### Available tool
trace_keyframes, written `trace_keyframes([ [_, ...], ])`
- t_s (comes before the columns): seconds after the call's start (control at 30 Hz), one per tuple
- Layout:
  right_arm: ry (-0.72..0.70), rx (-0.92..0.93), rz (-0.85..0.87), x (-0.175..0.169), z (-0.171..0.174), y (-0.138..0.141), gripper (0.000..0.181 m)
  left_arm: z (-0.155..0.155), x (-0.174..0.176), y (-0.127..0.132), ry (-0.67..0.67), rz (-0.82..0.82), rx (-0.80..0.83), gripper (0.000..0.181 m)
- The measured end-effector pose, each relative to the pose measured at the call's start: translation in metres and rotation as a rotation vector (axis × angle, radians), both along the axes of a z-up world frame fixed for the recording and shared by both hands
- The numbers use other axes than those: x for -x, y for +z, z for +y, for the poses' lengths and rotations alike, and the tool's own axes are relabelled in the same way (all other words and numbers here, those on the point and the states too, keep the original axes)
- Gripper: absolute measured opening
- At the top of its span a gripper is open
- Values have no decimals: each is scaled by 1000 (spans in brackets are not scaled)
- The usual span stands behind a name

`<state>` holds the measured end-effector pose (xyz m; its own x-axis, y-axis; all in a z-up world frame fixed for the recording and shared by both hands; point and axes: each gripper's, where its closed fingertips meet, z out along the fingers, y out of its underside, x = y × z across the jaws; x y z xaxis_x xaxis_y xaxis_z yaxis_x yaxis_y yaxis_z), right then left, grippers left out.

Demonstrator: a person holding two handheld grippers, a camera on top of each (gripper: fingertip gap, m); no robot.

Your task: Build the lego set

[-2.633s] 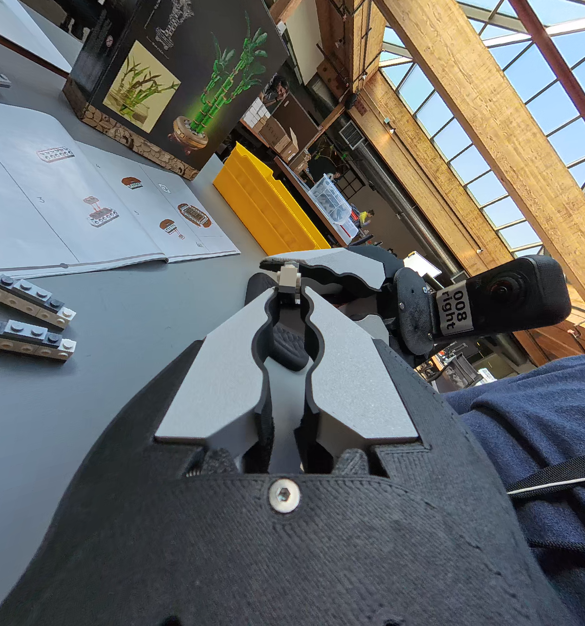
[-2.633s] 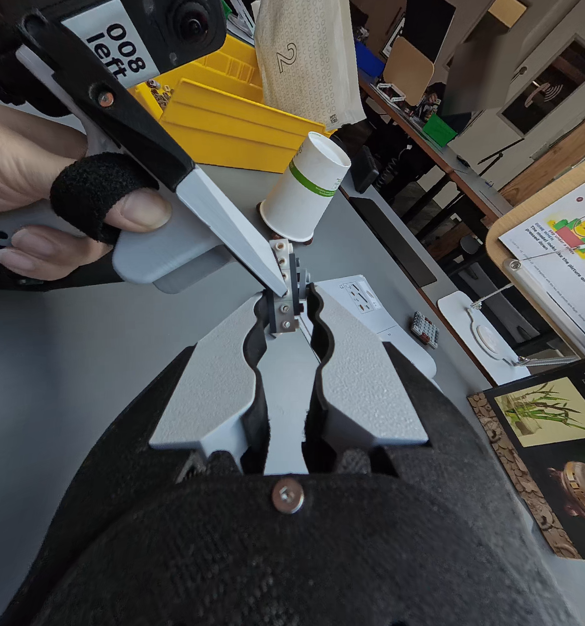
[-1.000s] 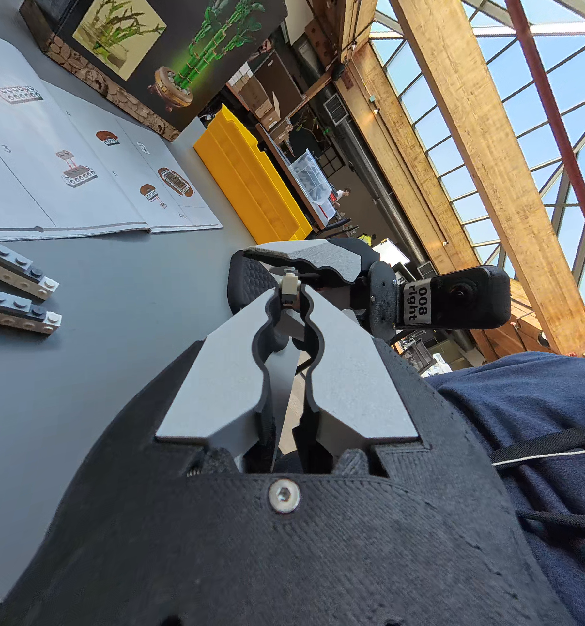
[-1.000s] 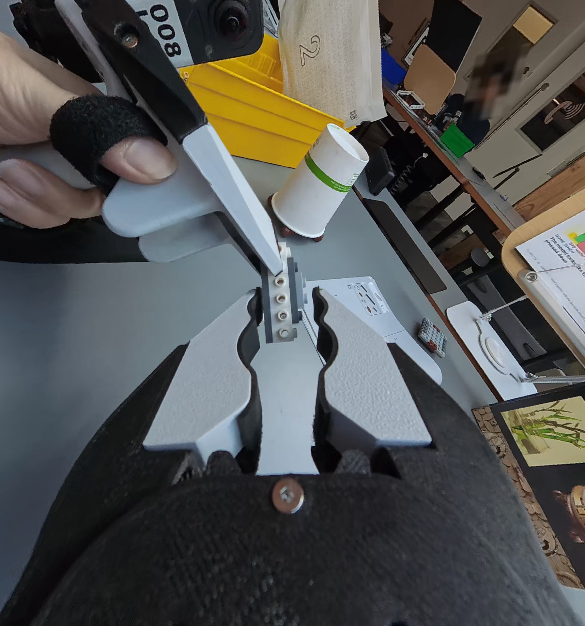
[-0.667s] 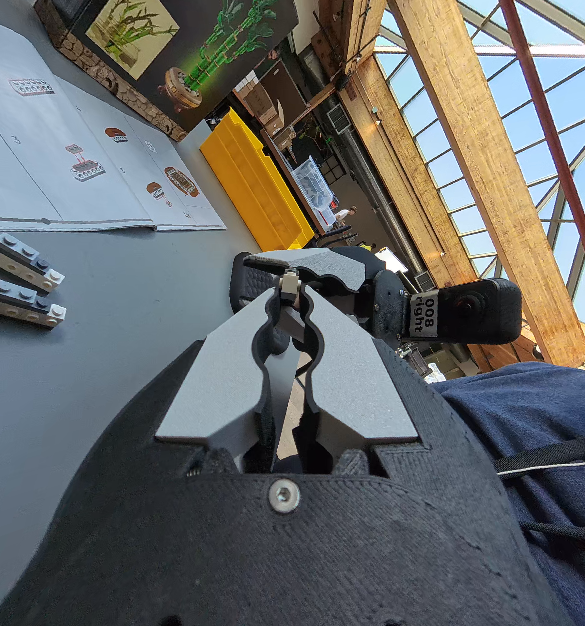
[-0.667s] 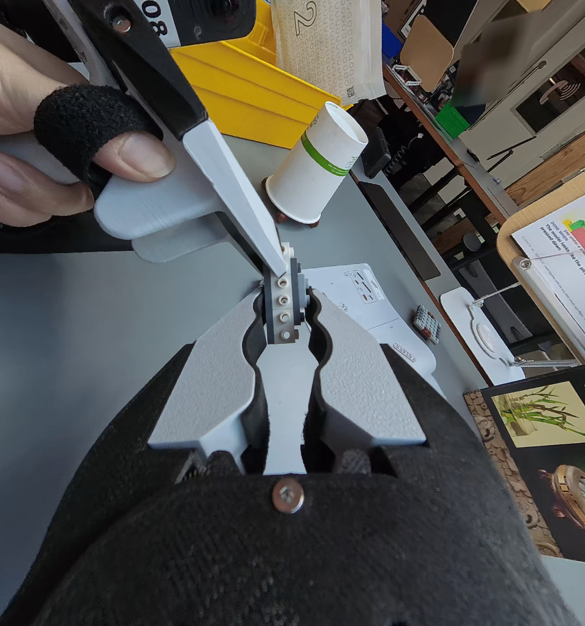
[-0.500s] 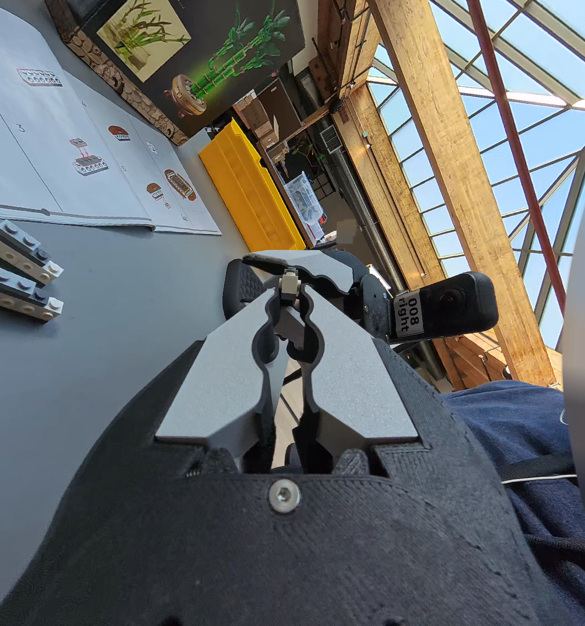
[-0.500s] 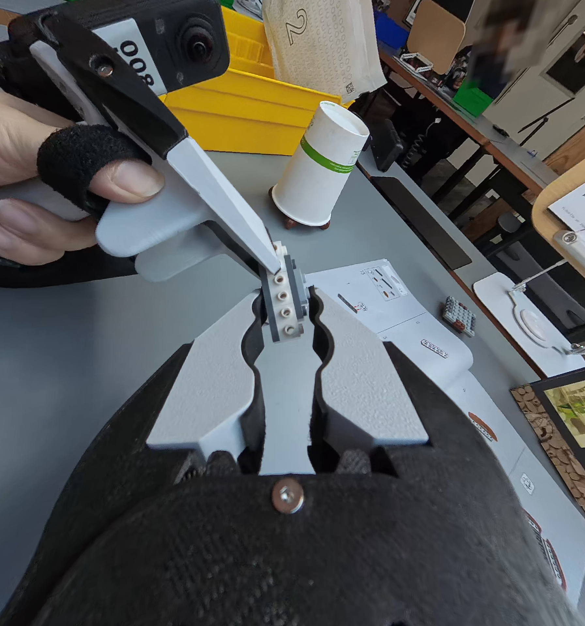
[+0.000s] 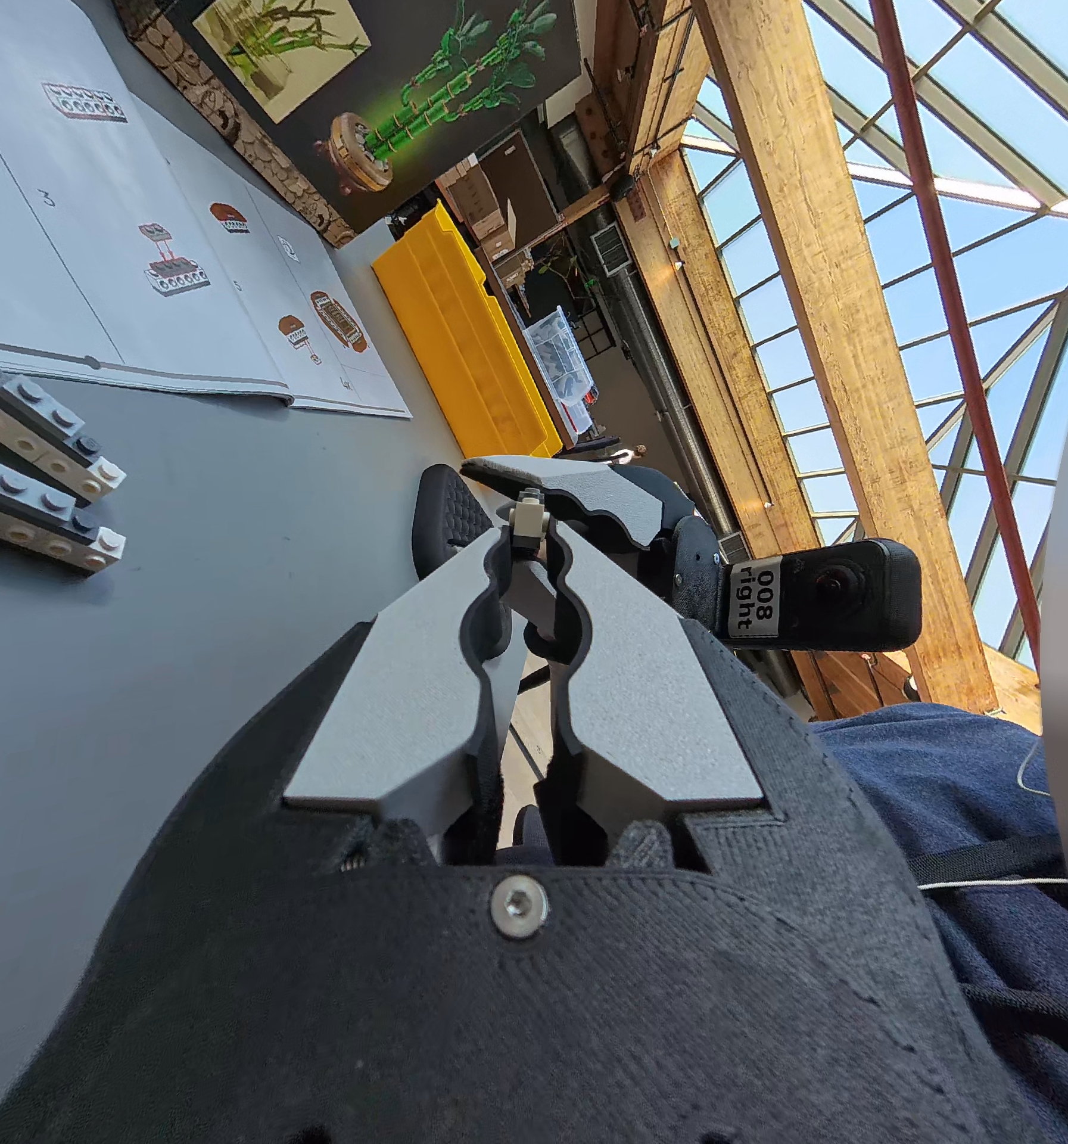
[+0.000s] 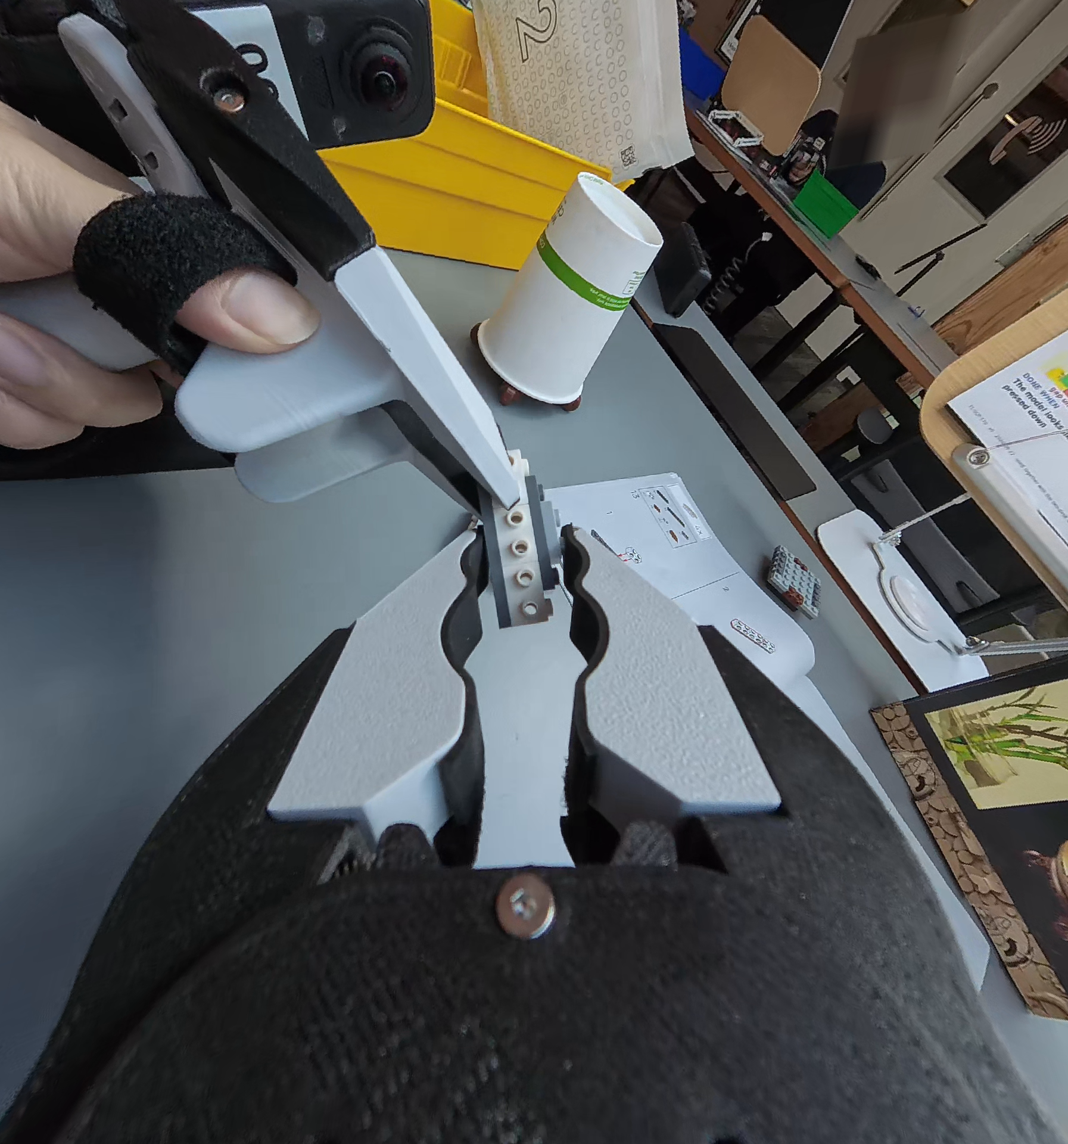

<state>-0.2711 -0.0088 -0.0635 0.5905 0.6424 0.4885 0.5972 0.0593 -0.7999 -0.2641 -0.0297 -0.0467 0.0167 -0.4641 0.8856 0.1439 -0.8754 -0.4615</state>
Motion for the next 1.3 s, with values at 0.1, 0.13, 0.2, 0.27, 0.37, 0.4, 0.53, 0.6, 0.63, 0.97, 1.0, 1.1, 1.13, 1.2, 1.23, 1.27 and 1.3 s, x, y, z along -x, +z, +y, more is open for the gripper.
trace_keyframes([
  [0.1,-3,-12,-8,-1,-1,1,21,0,0,1,-2,-7,3,8],
  [0.13,-7,-16,-12,-1,-1,1,21,0,0,1,-3,-6,2,8],
  [0.2,-7,-13,-27,-2,-1,-1,21,-1,-1,0,-6,1,-3,8],
  [0.27,-1,5,-44,-2,-1,-4,21,-1,-1,-2,-10,10,-1,8],
  [0.37,-2,-5,-61,-3,-2,-4,21,-2,-1,-2,-10,2,9,8],
  [0.4,-4,-4,-60,-3,-2,-4,20,-2,-1,-3,-10,4,7,8],
  [0.53,4,14,-11,0,-2,-4,21,-1,0,-3,-5,8,1,8],
  [0.6,18,42,16,1,-2,-6,27,-1,0,-5,0,22,-8,8],
  [0.63,22,36,19,1,-2,-5,29,-1,0,-5,1,28,-12,8],
  [0.97,79,4,-76,4,-7,-4,23,-7,-4,-6,-13,75,-72,8],
  [1.0,76,8,-63,4,-7,-3,22,-7,-4,-5,-12,75,-78,8],
  [1.1,62,5,-44,3,-7,0,21,-8,-5,-3,-12,75,-90,8],
  [1.13,56,4,-48,2,-7,-1,21,-8,-5,-3,-12,81,-95,8],
  [1.2,48,-5,-67,1,-8,-1,21,-9,-6,-3,-13,89,-100,8],
  [1.23,44,-12,-72,1,-8,-1,21,-9,-6,-3,-14,85,-96,8],
  [1.27,39,-7,-76,0,-8,-2,21,-9,-6,-4,-13,83,-91,8],
  [1.3,37,2,-67,1,-8,-3,21,-9,-6,-4,-12,83,-90,8],
])
